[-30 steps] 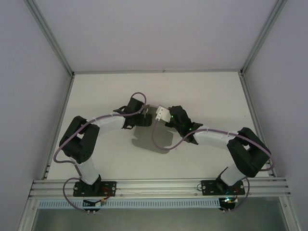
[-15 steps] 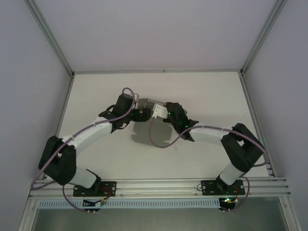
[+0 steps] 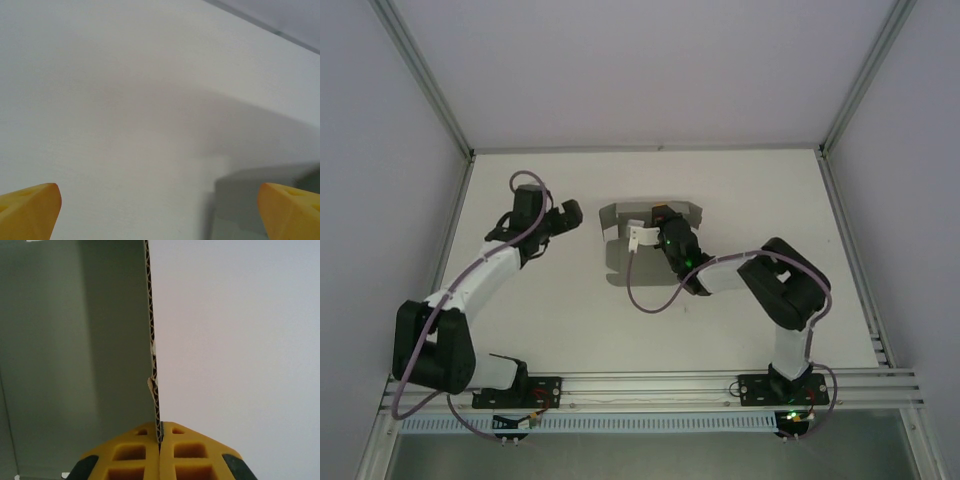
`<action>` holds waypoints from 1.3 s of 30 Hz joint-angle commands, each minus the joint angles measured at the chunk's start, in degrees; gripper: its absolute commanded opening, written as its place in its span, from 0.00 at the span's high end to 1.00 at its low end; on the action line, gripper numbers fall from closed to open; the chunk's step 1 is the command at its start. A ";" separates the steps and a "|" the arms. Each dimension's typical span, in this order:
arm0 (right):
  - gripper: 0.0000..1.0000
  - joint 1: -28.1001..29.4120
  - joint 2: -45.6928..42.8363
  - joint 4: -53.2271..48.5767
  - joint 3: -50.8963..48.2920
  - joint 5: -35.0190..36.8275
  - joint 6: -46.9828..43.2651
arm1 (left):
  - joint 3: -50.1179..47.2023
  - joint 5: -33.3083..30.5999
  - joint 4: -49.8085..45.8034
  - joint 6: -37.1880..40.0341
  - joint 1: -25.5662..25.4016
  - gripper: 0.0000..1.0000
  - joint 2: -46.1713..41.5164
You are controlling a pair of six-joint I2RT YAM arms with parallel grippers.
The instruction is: Assemble paper box
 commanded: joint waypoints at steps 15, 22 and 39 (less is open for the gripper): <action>0.95 -0.34 1.96 6.81 -2.90 -0.16 -1.42 | 4.81 11.41 11.83 12.52 -6.66 0.24 20.47; 0.95 -0.38 1.81 3.87 -2.49 0.23 0.11 | 4.97 13.42 15.23 13.24 -9.36 0.35 22.28; 0.95 -0.33 0.97 -0.34 -3.41 0.77 2.23 | -1.60 10.31 26.60 17.68 -14.82 0.55 22.48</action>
